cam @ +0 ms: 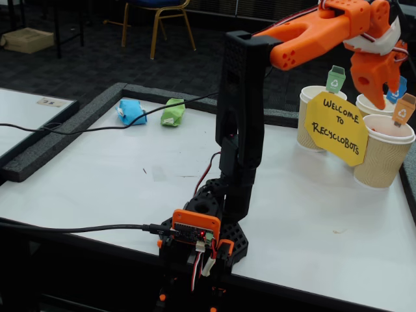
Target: Sort rubbish by color.
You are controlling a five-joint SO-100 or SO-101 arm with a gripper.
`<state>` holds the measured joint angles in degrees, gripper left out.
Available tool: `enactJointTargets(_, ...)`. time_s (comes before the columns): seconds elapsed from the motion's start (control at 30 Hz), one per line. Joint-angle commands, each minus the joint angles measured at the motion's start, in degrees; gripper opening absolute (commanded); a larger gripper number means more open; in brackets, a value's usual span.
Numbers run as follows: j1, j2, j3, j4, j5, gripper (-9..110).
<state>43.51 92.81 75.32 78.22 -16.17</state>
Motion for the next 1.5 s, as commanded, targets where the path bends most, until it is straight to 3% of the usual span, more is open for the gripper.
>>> enactJointTargets(0.0, -4.5, 10.5, -8.3, 2.5, 0.7, 9)
enactJointTargets(0.17, -14.8, 18.5, -4.7, 8.7, 0.5, 8)
enactJointTargets(0.47, -43.2, 30.0, 0.5, 16.8, 0.4, 7)
enactJointTargets(1.0, -79.0, 38.5, 10.8, 20.0, 0.2, 7)
enactJointTargets(1.47, -81.7, 40.9, 14.0, 21.0, -1.8, 7)
